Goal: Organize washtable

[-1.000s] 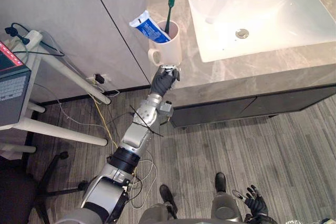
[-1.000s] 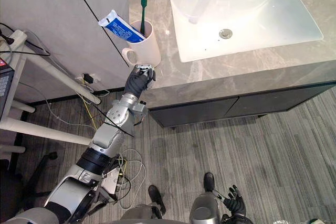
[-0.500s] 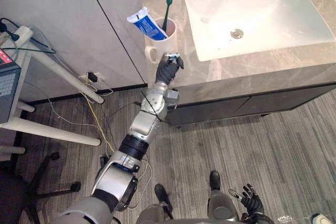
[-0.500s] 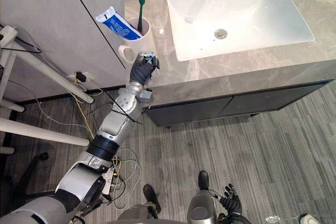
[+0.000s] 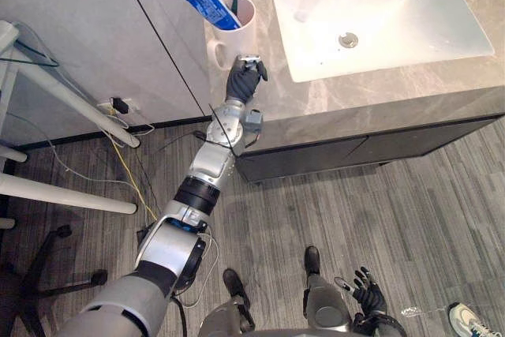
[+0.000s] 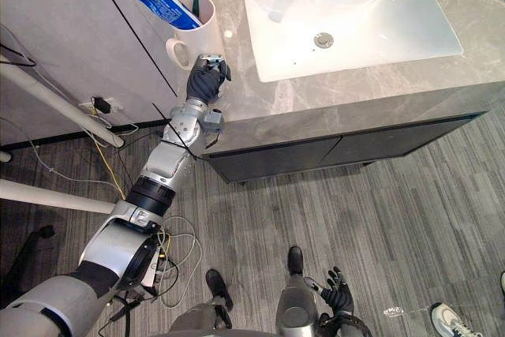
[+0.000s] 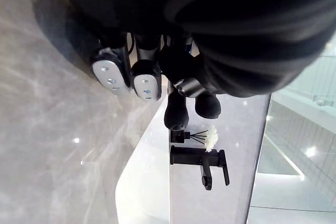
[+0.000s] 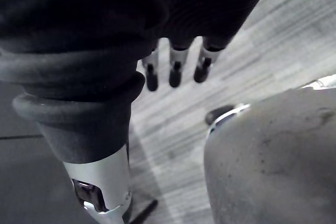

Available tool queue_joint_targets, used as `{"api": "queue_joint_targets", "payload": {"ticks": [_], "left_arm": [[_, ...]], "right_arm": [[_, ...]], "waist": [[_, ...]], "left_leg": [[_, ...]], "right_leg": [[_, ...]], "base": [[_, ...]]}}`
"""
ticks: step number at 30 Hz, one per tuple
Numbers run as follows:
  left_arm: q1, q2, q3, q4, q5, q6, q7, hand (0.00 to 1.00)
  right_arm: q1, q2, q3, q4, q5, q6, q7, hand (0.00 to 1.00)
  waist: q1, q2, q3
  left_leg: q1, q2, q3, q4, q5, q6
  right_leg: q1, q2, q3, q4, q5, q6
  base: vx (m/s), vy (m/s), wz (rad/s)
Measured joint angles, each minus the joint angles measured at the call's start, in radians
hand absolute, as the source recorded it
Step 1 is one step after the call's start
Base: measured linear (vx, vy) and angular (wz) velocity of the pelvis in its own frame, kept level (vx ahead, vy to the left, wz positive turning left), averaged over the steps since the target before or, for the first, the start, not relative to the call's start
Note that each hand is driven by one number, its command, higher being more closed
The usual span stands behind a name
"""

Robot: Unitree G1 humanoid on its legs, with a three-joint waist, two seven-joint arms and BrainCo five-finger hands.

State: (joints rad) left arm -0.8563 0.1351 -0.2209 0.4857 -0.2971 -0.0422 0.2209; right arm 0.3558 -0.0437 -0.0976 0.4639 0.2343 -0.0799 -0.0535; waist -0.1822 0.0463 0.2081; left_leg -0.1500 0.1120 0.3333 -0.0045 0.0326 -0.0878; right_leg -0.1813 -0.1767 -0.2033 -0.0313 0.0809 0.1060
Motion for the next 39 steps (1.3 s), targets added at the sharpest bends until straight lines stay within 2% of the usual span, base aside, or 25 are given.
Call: {"api": "queue_joint_targets", "payload": {"ticks": [5, 7, 11, 19, 25, 33, 39], "left_arm": [[-0.06, 0.01, 0.018, 0.059, 0.025, 0.0, 0.0, 1.0], [-0.119, 0.034, 0.019, 0.109, 0.037, 0.002, 0.001, 1.0], [-0.2, 0.067, 0.031, 0.194, 0.078, 0.012, 0.002, 1.0], [-0.385, 0.155, 0.037, 0.278, 0.096, 0.016, 0.007, 1.0], [-0.47, 0.172, 0.036, 0.327, 0.096, 0.001, 0.025, 1.0], [-0.629, 0.258, 0.015, 0.376, 0.1, -0.021, 0.042, 1.0], [-0.683, 0.271, 0.014, 0.376, 0.1, -0.032, 0.045, 1.0]], "right_arm": [[-0.001, 0.0, 0.002, -0.011, 0.0, 0.0, 0.0, 0.0], [-0.01, -0.002, 0.02, -0.022, 0.0, -0.001, 0.0, 0.0], [-0.017, -0.001, 0.031, -0.031, 0.0, -0.004, 0.002, 0.0], [-0.038, -0.002, 0.046, -0.097, 0.002, -0.026, 0.01, 0.0], [-0.039, -0.003, 0.069, -0.133, 0.011, -0.031, 0.01, 0.0], [-0.043, -0.004, 0.1, -0.225, 0.032, -0.067, 0.01, 0.0], [-0.041, -0.004, 0.107, -0.274, 0.033, -0.07, 0.009, 0.0]], "waist": [[0.003, -0.007, 0.004], [-0.001, -0.019, 0.018], [-0.022, -0.033, 0.029], [-0.024, -0.044, 0.111], [-0.025, -0.046, 0.14], [-0.025, -0.063, 0.213], [-0.022, -0.064, 0.219]], "left_leg": [[-0.013, -0.002, 0.003, 0.0, 0.002, 0.002], [-0.017, -0.003, 0.012, 0.001, 0.004, 0.006], [-0.029, -0.007, 0.014, 0.002, 0.006, 0.009], [-0.062, -0.007, 0.028, 0.01, 0.012, 0.015], [-0.087, -0.008, 0.027, 0.016, 0.013, 0.015], [-0.133, -0.008, 0.035, 0.021, 0.022, 0.022], [-0.168, -0.007, 0.038, 0.021, 0.026, 0.024]], "right_leg": [[-0.016, -0.001, 0.009, 0.0, 0.007, -0.002], [-0.021, -0.001, 0.014, -0.012, 0.019, -0.002], [-0.032, -0.004, 0.018, -0.015, 0.026, 0.0], [-0.071, -0.005, 0.038, -0.016, 0.044, -0.004], [-0.092, -0.006, 0.039, -0.016, 0.047, -0.006], [-0.141, -0.008, 0.046, -0.016, 0.062, -0.008], [-0.177, -0.01, 0.045, -0.016, 0.068, -0.011]], "base": [[-0.02, -0.006, -0.02], [-0.06, -0.015, -0.11], [-0.05, -0.01, -0.02], [-0.03, -0.009, -0.05], [0.0, -0.001, -0.01], [-0.01, -0.003, -0.01], [0.0, -0.001, 0.01]]}}
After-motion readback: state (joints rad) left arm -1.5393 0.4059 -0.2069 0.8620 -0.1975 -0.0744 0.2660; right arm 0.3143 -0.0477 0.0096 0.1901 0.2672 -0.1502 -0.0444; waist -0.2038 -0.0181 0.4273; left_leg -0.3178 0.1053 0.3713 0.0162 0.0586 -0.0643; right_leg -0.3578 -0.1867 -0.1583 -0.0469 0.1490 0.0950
